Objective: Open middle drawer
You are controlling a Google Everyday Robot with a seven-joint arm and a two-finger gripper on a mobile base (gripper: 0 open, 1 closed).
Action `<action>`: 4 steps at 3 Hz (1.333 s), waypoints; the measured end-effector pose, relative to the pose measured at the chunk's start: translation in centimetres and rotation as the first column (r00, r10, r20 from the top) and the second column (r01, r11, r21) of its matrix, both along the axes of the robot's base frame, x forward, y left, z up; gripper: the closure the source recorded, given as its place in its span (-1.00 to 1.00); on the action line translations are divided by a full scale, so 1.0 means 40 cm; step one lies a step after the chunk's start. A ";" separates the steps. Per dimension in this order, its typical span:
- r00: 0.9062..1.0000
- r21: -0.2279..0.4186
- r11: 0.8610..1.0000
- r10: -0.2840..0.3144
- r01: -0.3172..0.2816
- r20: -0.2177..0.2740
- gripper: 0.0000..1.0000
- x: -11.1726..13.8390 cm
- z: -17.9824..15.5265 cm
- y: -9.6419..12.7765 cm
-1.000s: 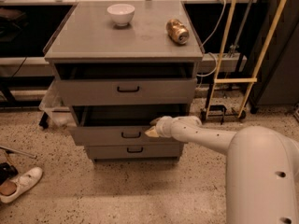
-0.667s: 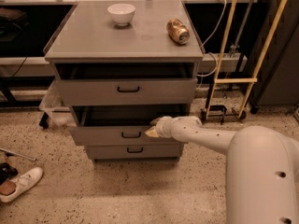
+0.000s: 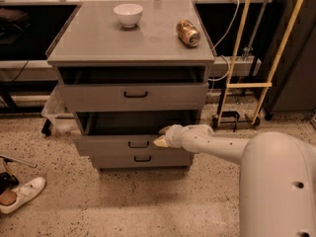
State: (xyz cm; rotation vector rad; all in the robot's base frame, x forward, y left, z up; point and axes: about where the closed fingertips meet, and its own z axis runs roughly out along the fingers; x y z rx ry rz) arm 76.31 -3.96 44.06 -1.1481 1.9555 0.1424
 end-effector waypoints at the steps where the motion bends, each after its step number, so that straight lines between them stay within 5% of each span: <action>1: 1.000 -0.027 0.999 0.023 -0.023 0.009 1.00 -0.015 -0.007 -0.001; 4: 0.998 -0.045 0.998 0.048 -0.046 0.028 1.00 -0.065 -0.021 -0.021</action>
Offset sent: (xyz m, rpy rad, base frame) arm -0.1236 -0.0194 -0.0446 -0.0855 -0.0951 0.1985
